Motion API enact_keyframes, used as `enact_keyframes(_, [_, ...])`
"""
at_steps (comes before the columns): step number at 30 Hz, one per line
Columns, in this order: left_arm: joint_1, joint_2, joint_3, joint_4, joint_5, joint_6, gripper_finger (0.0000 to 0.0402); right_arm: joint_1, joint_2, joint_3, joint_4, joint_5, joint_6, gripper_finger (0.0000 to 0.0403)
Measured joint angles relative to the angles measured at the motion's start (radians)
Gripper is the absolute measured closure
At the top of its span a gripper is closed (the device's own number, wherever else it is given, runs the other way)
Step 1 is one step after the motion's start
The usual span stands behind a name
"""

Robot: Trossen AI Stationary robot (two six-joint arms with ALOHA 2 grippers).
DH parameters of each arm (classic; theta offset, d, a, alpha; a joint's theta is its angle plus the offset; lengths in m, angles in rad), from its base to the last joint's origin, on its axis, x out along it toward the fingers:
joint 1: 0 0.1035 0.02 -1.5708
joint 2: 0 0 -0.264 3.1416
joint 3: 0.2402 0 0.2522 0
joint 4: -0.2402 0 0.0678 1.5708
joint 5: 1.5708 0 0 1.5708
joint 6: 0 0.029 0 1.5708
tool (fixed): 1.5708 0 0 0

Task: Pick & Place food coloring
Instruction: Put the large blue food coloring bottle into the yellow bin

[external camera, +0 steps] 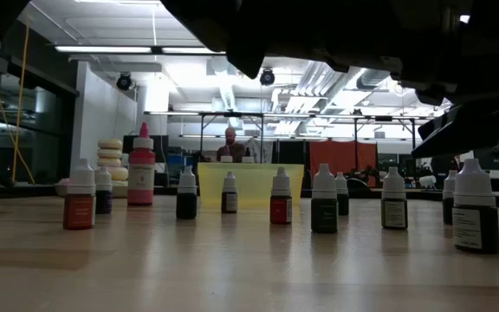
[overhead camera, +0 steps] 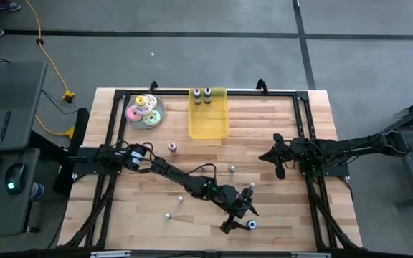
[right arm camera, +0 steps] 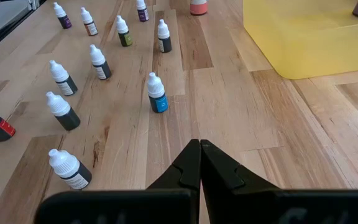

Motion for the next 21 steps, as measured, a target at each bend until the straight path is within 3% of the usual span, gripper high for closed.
enact_keyframes(4, [-0.003, 0.000, 0.000, -0.007, 0.001, 0.000, 0.0117, 0.000, 0.000, 0.000, 0.000, 0.000, 0.000, 0.0402])
enact_keyframes(14, [-0.003, 0.000, 0.000, -0.022, -0.001, -0.003, 0.0183, 0.000, 0.000, 0.000, 0.000, 0.000, 0.000, 0.0402])
enact_keyframes(21, [-0.009, 0.000, 0.000, -0.020, 0.029, -0.004, 0.0191, 0.000, 0.000, 0.000, 0.000, 0.000, 0.000, 0.0402])
